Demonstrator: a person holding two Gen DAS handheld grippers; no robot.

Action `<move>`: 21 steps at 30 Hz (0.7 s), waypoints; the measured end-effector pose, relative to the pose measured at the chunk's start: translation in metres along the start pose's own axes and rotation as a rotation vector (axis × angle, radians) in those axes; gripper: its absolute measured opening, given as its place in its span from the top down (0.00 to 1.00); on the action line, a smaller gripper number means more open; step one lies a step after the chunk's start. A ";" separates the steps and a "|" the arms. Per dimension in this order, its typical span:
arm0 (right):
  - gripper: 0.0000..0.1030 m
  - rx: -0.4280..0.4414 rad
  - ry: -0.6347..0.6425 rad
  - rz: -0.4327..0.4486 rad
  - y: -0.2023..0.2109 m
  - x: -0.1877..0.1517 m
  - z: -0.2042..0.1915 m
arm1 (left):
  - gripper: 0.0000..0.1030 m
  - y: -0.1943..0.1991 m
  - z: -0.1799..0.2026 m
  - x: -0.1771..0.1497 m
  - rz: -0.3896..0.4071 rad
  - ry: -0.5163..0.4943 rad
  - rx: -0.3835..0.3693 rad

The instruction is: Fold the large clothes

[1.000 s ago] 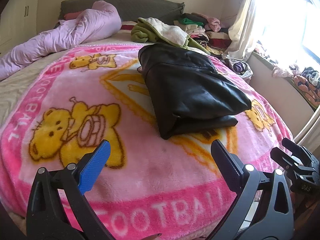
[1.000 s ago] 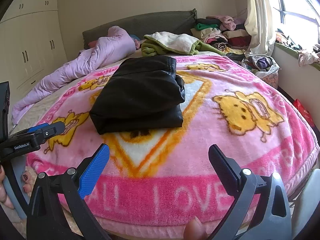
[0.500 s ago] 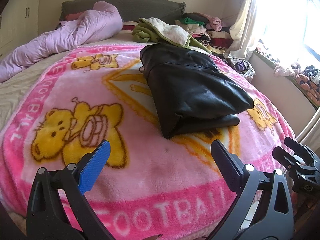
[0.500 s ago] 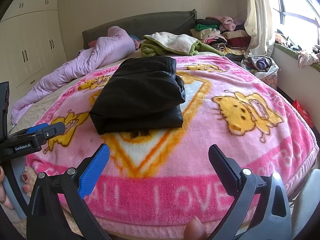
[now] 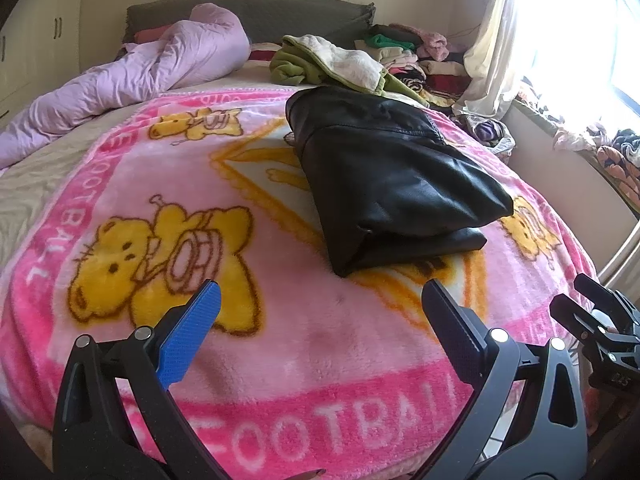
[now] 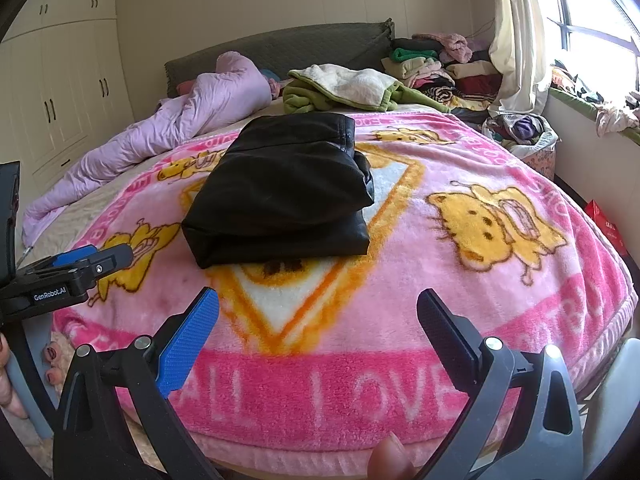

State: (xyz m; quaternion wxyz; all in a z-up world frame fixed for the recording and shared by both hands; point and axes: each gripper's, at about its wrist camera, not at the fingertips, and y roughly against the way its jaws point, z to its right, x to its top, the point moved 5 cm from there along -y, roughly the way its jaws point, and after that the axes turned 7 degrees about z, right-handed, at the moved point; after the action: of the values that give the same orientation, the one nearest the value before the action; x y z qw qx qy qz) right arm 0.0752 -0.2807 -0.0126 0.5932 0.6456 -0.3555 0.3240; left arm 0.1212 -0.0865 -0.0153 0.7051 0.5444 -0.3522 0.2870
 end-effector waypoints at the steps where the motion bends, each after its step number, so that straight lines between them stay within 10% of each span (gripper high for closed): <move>1: 0.04 0.000 -0.001 0.000 0.000 0.000 0.000 | 0.09 0.000 0.000 0.000 -0.001 -0.001 0.001; 15: 0.04 -0.049 -0.028 0.026 0.006 0.001 0.004 | 0.09 -0.006 -0.008 0.000 -0.032 -0.007 0.057; 21: 0.04 -0.205 -0.149 0.102 0.026 0.005 0.066 | 0.09 -0.002 -0.086 0.026 -0.020 0.107 0.171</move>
State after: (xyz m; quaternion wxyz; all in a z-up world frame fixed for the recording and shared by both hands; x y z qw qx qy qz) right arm 0.0558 -0.3479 0.0002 0.6109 0.5848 -0.4623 0.2667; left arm 0.1543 -0.0032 -0.0093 0.6767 0.5901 -0.2827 0.3375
